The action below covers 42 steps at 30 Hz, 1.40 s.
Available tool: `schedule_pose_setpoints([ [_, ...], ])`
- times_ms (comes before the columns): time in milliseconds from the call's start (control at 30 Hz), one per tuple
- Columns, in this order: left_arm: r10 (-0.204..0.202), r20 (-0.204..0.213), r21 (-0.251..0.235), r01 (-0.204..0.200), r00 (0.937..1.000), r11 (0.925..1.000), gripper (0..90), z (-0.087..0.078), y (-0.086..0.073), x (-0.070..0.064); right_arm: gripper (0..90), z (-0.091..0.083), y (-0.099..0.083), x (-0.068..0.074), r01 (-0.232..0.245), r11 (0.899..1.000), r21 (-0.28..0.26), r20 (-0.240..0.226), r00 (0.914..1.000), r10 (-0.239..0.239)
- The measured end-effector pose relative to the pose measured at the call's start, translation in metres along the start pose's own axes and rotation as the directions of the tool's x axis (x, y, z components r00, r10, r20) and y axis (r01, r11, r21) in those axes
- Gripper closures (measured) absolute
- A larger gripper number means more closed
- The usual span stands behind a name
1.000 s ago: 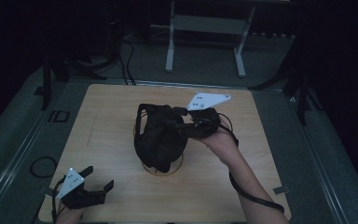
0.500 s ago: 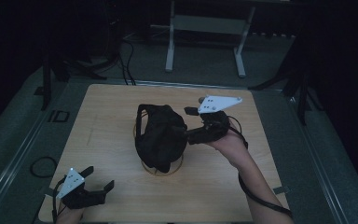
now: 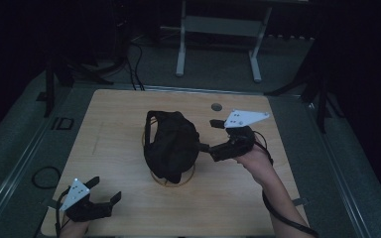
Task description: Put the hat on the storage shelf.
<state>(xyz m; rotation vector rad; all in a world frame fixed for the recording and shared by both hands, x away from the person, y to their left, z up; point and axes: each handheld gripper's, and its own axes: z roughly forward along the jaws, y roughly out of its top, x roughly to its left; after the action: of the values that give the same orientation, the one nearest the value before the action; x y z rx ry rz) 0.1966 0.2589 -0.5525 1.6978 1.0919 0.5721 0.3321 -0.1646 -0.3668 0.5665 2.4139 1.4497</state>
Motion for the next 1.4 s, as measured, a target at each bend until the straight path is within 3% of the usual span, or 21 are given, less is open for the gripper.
schedule_pose_setpoints([
  [333,0.001,-0.001,0.001,-0.001,1.0,1.0,2.8,0.0,0.0,-0.001,12.9,-0.004,-0.038,-0.012,-0.033,0.999,0.035,0.061,0.9977,0.031],
  [633,0.006,0.003,-0.001,-0.006,1.0,1.0,2.8,0.0,0.0,-0.001,13.0,-0.001,-0.076,-0.015,-0.05,0.996,0.068,0.06,0.9972,0.046],
  [1033,0.013,0.004,0.002,-0.013,0.9999,0.9999,2.8,0.0,0.0,-0.001,13.1,0.005,-0.117,-0.013,-0.051,0.996,0.072,0.052,0.9975,0.047],
  [1400,0.014,0.006,0.0,-0.014,0.9999,0.9999,2.8,0.0,0.0,-0.002,13.1,0.009,-0.148,-0.011,-0.085,0.993,0.076,0.06,0.9949,0.081],
])
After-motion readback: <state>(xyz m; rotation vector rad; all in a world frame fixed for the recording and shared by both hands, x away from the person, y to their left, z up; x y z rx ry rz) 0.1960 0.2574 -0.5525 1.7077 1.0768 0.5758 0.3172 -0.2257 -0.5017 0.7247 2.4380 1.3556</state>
